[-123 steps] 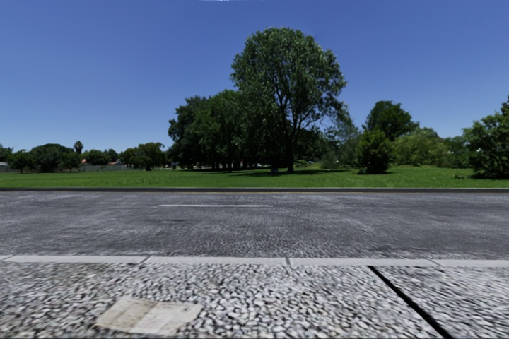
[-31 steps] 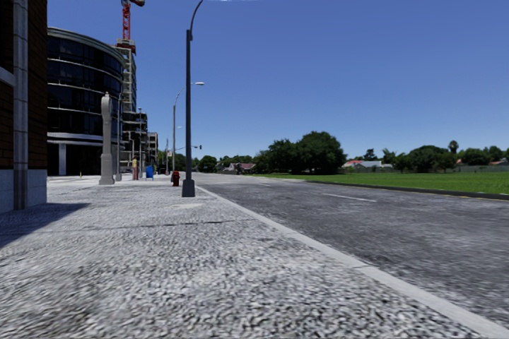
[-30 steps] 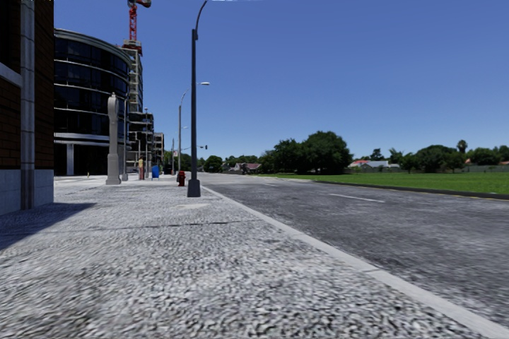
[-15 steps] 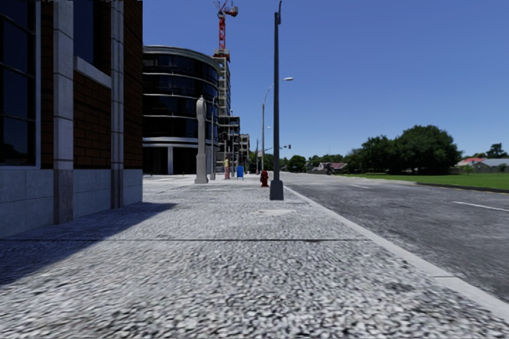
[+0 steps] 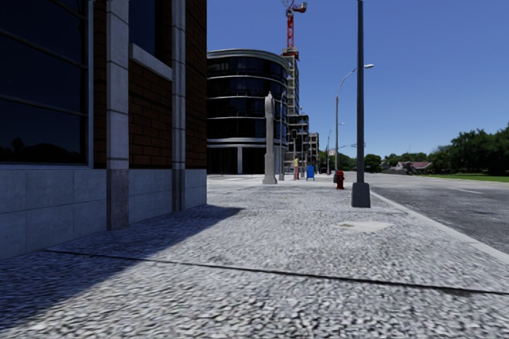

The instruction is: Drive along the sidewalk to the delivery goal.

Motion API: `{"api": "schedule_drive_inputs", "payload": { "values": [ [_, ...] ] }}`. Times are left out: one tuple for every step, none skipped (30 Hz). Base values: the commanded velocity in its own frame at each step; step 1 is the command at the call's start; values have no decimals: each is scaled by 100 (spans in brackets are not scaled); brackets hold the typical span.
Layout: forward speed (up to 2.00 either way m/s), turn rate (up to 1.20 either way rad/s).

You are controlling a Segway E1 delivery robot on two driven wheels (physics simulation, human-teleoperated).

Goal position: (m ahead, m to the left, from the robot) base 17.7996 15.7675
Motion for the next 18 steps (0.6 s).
{"api": "schedule_drive_inputs", "payload": {
  "values": [
    [200, 0],
    [200, 0],
    [200, 0],
    [200, 0],
    [200, 0],
    [200, 0],
    [200, 0],
    [200, 0],
    [200, 0],
    [200, 0],
    [200, 0],
    [200, 0],
    [200, 0],
    [200, 0],
    [200, 0],
    [200, 0],
    [200, 0],
    [200, 0]
  ]
}}
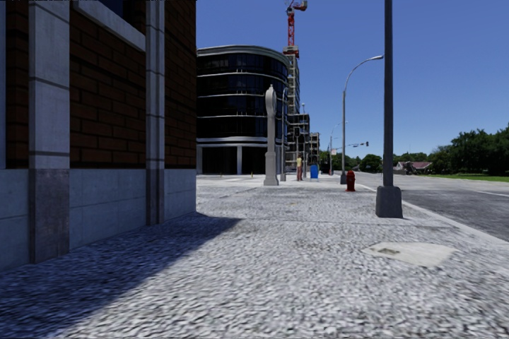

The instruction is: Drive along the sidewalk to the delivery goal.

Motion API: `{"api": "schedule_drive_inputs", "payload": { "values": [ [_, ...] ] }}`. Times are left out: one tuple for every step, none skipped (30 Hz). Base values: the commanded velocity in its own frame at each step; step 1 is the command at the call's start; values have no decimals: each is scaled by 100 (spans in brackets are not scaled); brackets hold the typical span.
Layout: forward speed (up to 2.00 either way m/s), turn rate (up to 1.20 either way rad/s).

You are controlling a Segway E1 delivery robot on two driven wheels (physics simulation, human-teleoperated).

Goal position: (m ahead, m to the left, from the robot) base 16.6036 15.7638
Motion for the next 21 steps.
{"api": "schedule_drive_inputs", "payload": {
  "values": [
    [200, 0],
    [200, 0],
    [200, 0],
    [200, 0],
    [200, 0],
    [200, 0],
    [200, 0],
    [200, 0],
    [200, 0],
    [200, 0],
    [200, 0],
    [200, 0],
    [200, 0],
    [200, 0],
    [200, 0],
    [200, 0],
    [200, 0],
    [200, 0],
    [200, 0],
    [200, 0],
    [200, 0]
  ]
}}
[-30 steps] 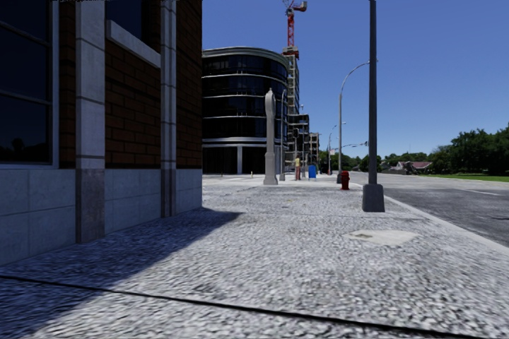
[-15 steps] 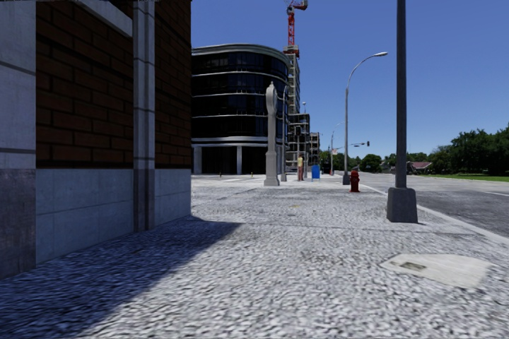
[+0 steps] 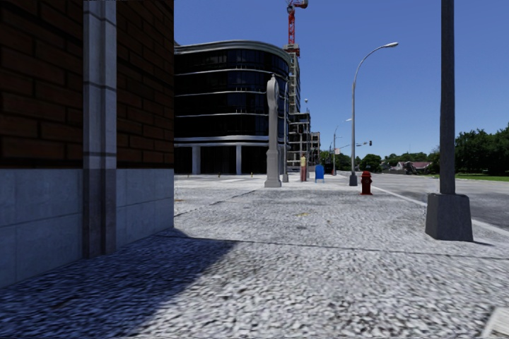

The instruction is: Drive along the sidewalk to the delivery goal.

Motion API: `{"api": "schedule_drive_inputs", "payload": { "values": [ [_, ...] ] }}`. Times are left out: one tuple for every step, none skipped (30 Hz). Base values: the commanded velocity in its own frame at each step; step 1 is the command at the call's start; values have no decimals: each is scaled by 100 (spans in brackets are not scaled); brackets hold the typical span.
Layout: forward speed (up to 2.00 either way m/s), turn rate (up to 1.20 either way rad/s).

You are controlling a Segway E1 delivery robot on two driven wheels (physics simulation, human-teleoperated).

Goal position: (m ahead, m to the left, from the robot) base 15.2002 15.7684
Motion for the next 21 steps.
{"api": "schedule_drive_inputs", "payload": {
  "values": [
    [200, 0],
    [200, 0],
    [200, 0],
    [200, 0],
    [200, 0],
    [200, 0],
    [200, 0],
    [200, 0],
    [200, 0],
    [200, 0],
    [200, 0],
    [200, 0],
    [200, 0],
    [200, 0],
    [200, 0],
    [200, 0],
    [200, 0],
    [200, 0],
    [200, 0],
    [200, 0],
    [200, 0]
  ]
}}
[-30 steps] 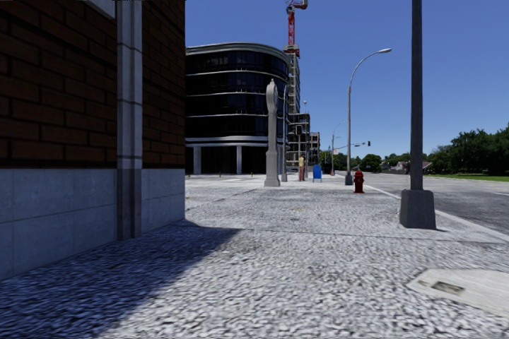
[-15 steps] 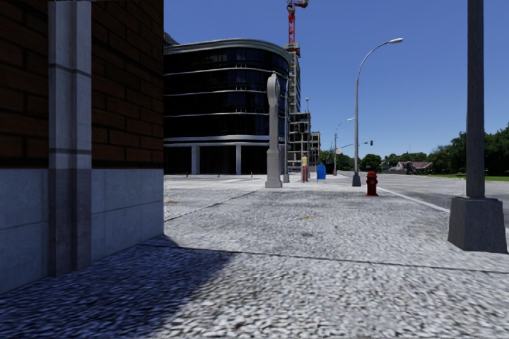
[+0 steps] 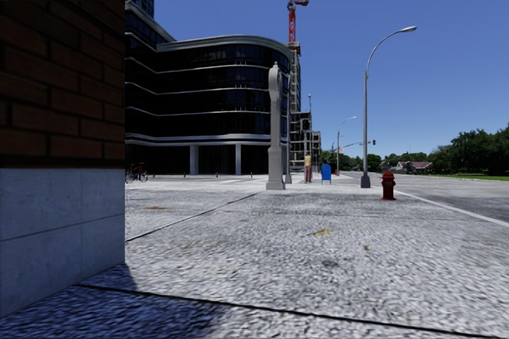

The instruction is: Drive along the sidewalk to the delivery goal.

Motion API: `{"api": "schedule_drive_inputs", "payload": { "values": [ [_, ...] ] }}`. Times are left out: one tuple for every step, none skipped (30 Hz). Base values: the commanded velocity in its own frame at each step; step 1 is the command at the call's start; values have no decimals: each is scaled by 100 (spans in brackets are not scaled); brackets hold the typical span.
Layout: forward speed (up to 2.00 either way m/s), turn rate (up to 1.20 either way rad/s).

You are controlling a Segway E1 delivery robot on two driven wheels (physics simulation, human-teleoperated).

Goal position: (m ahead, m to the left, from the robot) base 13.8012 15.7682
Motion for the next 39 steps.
{"api": "schedule_drive_inputs", "payload": {
  "values": [
    [200, 0],
    [200, 0],
    [200, 0],
    [200, 0],
    [200, 0],
    [200, 0],
    [200, 0],
    [200, 0],
    [200, 0],
    [200, 0],
    [200, 0],
    [200, 0],
    [200, 0],
    [200, 0],
    [200, 6],
    [200, 6],
    [200, 17],
    [200, 31],
    [200, 38],
    [200, 38],
    [200, 41],
    [200, 42],
    [200, 42],
    [200, 42],
    [200, 43],
    [200, 43],
    [200, 43],
    [200, 43],
    [200, 43],
    [200, 43],
    [200, 43],
    [200, 43],
    [200, 43],
    [200, 43],
    [200, 43],
    [200, 43],
    [200, 43],
    [200, 43],
    [200, 43]
  ]
}}
